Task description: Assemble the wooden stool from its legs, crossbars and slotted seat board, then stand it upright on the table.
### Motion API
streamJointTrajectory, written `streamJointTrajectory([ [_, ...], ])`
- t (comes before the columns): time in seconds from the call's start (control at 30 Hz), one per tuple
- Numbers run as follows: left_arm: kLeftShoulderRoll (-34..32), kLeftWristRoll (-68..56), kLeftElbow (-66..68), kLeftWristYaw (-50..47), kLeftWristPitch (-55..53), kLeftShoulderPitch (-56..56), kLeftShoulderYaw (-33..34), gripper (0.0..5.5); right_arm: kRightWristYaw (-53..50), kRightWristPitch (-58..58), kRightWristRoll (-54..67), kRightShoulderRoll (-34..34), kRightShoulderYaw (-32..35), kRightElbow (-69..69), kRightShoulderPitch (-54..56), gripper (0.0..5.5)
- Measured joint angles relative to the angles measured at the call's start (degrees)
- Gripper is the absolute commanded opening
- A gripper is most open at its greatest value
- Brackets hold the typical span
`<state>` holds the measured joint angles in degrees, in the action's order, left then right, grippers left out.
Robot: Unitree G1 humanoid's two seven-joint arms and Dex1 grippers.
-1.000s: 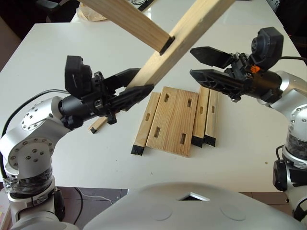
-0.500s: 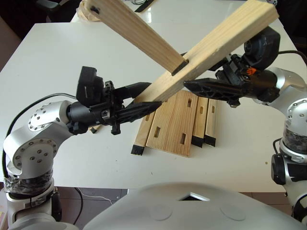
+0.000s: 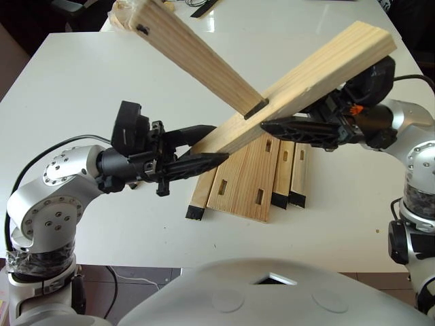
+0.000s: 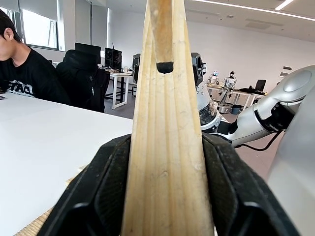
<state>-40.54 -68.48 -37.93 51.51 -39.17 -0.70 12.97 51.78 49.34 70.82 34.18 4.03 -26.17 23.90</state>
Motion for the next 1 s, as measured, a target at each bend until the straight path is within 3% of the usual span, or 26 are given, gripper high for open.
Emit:
streamJointTrajectory([
  [0.17, -0.34, 0.94, 1.17, 0.47, -0.15, -0.35, -1.33, 2.04, 0.66, -0.07, -1.07, 0.02, -0.16, -0.01, -0.63, 2.07],
  [0.2, -0.37, 1.01, 1.55, 0.47, -0.24, -0.57, -1.56, 2.41, 0.67, -0.07, -1.17, 0.02, -0.13, 0.02, -0.74, 2.07],
  [0.6, -0.52, 9.99, 5.04, -2.31, 0.69, -0.37, -3.48, 4.07, 0.36, -1.81, -6.66, 1.23, 1.01, 0.51, -0.77, 2.03],
  [0.77, -0.22, 18.3, 8.1, -2.53, 4.2, 2.88, -5.21, 4.07, 4.57, -4.22, -13.39, 10.11, 6.07, 2.77, -4.38, 2.03],
  [1.0, 2.25, 26.86, 9.64, -3.84, 9.19, 7.2, -7.68, 4.07, 15.31, -13.84, -28.59, 20.53, 7.27, 9.35, -15.81, 2.03],
])
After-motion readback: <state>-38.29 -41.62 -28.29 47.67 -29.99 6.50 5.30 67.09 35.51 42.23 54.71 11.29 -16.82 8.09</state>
